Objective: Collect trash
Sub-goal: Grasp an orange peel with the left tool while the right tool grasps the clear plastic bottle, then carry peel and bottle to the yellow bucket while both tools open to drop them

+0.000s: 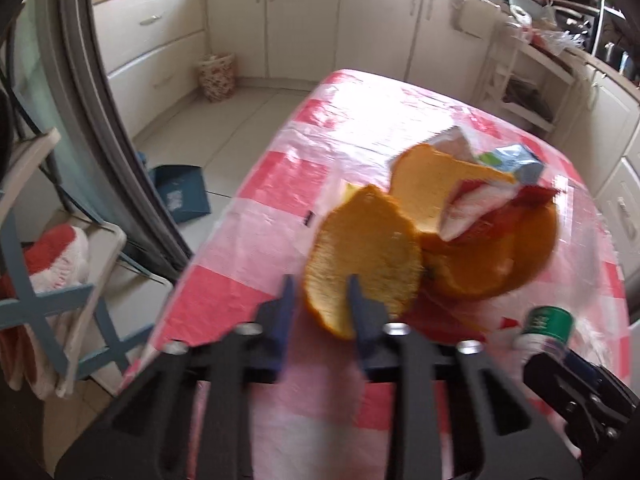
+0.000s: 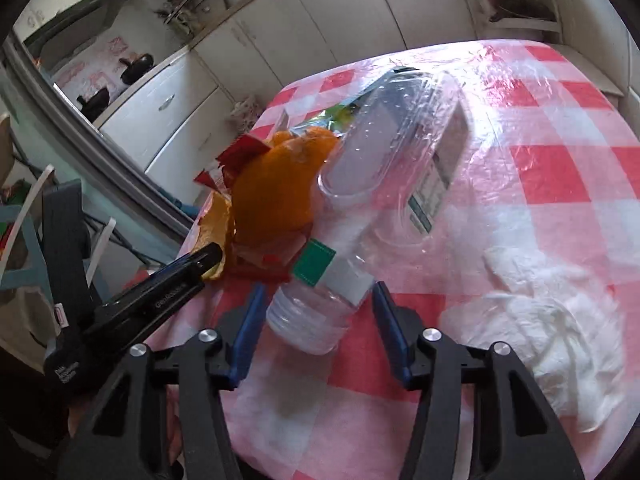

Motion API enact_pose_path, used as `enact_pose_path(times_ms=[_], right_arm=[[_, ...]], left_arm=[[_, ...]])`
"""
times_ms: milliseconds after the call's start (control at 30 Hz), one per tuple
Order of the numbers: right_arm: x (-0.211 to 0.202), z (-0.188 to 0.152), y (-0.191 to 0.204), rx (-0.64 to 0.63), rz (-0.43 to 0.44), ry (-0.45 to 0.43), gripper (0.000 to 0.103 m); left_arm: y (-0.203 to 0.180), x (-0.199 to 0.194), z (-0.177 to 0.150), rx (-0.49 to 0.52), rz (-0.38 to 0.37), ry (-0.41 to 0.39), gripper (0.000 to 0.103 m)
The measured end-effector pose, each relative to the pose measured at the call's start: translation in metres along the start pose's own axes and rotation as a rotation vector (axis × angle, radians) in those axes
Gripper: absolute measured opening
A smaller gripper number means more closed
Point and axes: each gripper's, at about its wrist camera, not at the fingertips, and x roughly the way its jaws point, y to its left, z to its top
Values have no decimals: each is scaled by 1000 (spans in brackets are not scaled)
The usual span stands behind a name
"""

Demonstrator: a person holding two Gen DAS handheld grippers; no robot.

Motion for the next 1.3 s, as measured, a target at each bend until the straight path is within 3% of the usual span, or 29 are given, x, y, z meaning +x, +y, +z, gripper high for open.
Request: enact_pose_path(times_ms=[100, 300, 500, 533, 633, 667, 733, 833, 1033, 1300], right_arm=[[-12, -4, -3, -11, 4, 10, 43], [-29, -8, -20, 24, -2, 50, 40], [-14, -1, -15, 63, -39, 45, 55], [-10, -1, -17, 77, -38, 47, 56], [-8, -1, -21, 86, -24, 31, 55], [-8, -1, -23, 87, -15, 39, 47], [-11, -3, -25, 89, -3, 41, 46], [-23, -6, -26, 81, 22, 35, 44], [-65, -9, -33, 72, 95, -22, 43], [-113, -16, -69, 186, 214, -78, 42]], left_arm=[[1, -7, -7, -10, -50, 17, 11], [11, -31, -34, -20, -193, 56, 10], [4, -30, -42, 20, -172, 69, 19], [2, -29, -41, 20, -172, 67, 24], [-7, -28, -41, 39, -145, 52, 26], [-9, -28, -40, 43, -142, 50, 26], [-11, -30, -41, 29, -165, 58, 13], [-8, -36, -44, 12, -180, 52, 9], [-8, -68, -49, -2, -203, -1, 8], [-21, -92, -49, -7, -256, -17, 7]])
